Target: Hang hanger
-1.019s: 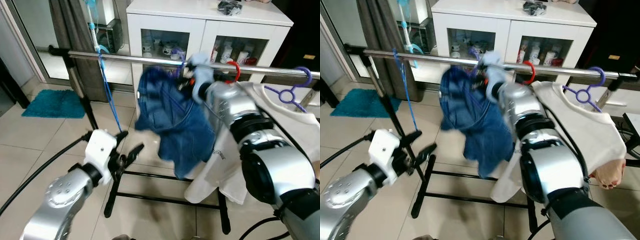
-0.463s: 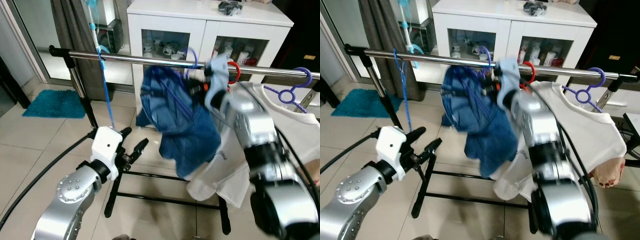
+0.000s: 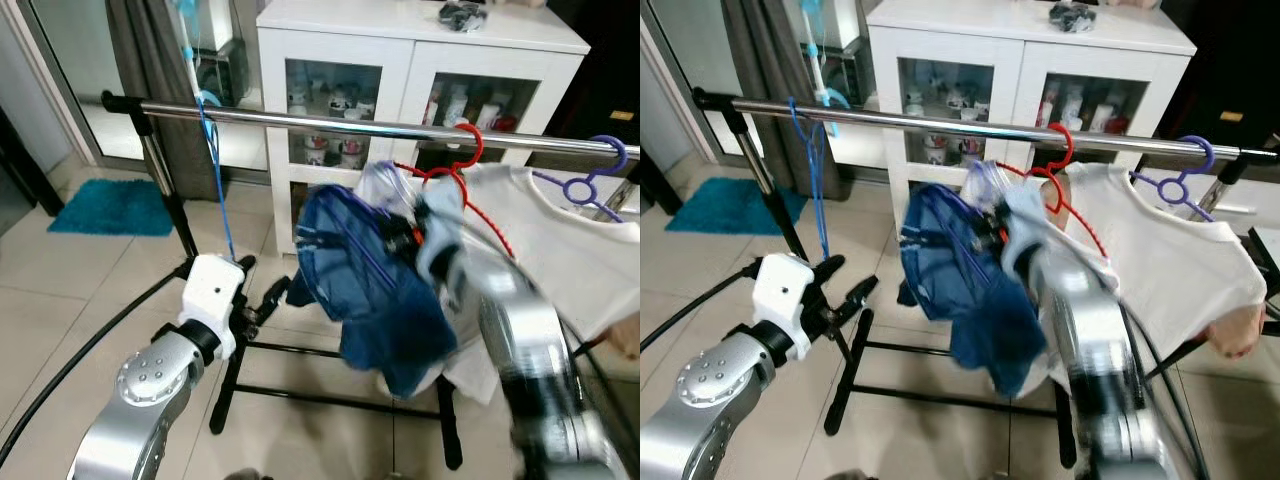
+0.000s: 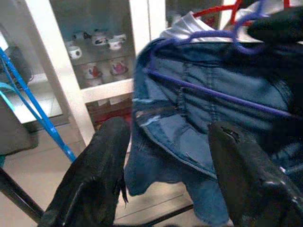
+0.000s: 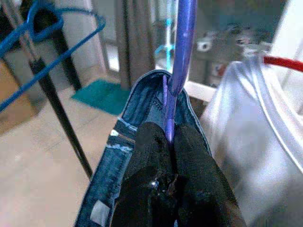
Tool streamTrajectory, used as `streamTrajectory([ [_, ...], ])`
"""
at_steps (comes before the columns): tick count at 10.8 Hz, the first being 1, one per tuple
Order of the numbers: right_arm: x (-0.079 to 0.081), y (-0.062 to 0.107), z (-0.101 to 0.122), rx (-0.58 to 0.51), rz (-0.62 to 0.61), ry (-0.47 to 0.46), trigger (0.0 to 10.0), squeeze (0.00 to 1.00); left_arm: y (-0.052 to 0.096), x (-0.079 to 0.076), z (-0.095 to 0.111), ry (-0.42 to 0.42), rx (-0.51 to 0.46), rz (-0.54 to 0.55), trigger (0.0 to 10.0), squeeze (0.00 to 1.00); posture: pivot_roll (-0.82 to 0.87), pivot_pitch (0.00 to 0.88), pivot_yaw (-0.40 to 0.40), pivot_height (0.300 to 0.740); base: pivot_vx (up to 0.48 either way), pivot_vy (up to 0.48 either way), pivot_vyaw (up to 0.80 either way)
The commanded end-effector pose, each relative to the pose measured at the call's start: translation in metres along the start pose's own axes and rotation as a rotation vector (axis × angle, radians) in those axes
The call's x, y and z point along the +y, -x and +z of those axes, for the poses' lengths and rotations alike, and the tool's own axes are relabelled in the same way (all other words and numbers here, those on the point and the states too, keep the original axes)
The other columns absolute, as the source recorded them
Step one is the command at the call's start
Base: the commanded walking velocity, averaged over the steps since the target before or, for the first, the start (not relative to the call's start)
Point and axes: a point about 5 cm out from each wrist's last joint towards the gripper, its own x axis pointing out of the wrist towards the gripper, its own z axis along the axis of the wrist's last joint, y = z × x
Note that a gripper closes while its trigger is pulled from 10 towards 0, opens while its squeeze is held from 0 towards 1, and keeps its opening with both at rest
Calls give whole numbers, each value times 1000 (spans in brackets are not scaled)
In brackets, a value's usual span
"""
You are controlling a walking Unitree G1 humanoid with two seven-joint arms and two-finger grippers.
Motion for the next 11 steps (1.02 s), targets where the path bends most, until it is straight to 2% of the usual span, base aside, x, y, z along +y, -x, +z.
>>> streamTrajectory([
  [1,-1,5,17,-80,-26,-2,0,0,0,1,1,2,-10,12,10000,0,-78,0,10,740,0,0,0],
  [3,5,21,17,-161,-61,-54,0,0,-1,0,1,22,-14,29,10000,0,-87,0,14,740,-274,0,0],
  [7,7,28,15,-129,-36,20,0,0,-4,-1,0,35,-13,37,10000,0,-87,2,9,740,-284,0,0],
  [8,9,27,16,-124,-17,35,0,0,-3,-1,0,36,-14,39,10000,0,-85,4,5,740,-255,0,0],
  [10,16,28,17,-108,97,78,0,0,-2,0,0,29,-12,44,10000,0,-90,6,6,740,-246,0,0],
  [11,16,29,19,-113,105,59,0,0,-3,1,0,25,-13,45,10000,0,-90,6,6,740,0,0,0],
])
